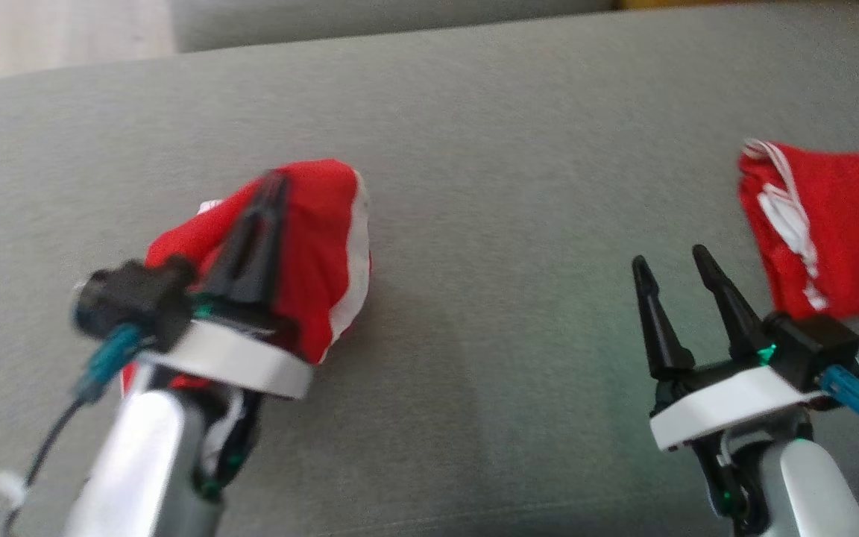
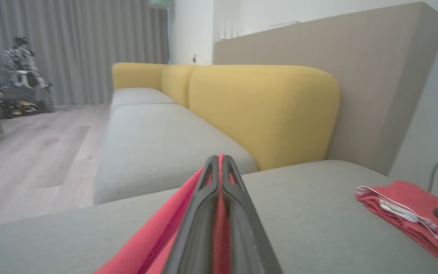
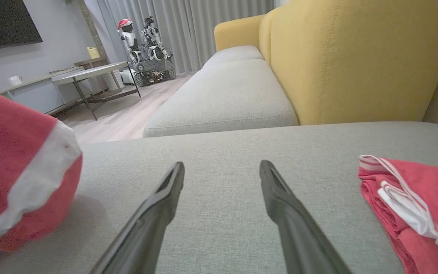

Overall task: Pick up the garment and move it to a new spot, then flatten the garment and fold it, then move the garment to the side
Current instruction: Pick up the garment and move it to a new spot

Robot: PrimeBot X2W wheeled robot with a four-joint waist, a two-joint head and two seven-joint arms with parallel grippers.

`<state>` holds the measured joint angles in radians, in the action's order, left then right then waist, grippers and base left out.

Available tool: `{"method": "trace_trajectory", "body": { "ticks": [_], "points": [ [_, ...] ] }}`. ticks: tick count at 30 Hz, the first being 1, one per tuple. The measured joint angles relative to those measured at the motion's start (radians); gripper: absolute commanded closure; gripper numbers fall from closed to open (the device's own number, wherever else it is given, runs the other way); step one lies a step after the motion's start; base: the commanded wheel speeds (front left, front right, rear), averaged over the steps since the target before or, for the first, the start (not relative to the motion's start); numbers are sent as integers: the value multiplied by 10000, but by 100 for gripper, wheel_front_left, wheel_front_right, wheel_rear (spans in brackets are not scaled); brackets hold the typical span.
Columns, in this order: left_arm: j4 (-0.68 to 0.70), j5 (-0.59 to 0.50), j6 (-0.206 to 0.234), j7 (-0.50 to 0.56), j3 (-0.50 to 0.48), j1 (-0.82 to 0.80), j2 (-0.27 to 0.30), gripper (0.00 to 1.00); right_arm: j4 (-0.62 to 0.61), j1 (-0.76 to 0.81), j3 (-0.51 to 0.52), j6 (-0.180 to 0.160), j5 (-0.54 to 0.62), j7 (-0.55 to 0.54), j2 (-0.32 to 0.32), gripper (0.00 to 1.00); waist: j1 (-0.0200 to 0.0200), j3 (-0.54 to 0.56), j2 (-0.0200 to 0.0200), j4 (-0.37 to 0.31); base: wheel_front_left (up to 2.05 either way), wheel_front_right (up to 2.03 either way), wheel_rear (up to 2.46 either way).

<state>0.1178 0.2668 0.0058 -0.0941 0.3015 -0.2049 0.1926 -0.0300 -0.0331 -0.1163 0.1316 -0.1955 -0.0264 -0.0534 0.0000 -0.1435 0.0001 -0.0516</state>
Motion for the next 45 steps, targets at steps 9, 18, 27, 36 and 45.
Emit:
{"method": "trace_trajectory", "body": {
  "ticks": [9, 18, 27, 36, 45],
  "points": [
    [-1755, -144, -782, 25, 1620, -1940, -826, 100, 117, -658, -405, 0, -401, 543, 46, 0, 0, -736, 0, -1666, 0, 0, 0],
    [-4243, -153, -1135, 500, 2792, -3022, -1062, 100, 769, -745, -472, 0, -911, 1137, 50, 0, 0, -1711, 0, -3159, 0, 0, 0],
    [-5446, 102, -1298, 217, 3695, -3191, -1062, 22, 1089, -823, -546, 0, -932, 1331, 56, 0, 0, -1704, 0, -3206, 0, 0, 0],
    [-5189, 633, -1009, -1273, 3511, -2661, -1118, 0, 1127, -681, -291, 0, -468, 938, 59, 0, 0, -706, 0, -2241, 0, 0, 0],
    [-4002, 792, 96, -1555, 1827, -1256, -585, 0, 792, 95, 123, 0, -161, 337, 65, 0, 0, 260, 0, -851, 0, 0, 0]
  ]
}}
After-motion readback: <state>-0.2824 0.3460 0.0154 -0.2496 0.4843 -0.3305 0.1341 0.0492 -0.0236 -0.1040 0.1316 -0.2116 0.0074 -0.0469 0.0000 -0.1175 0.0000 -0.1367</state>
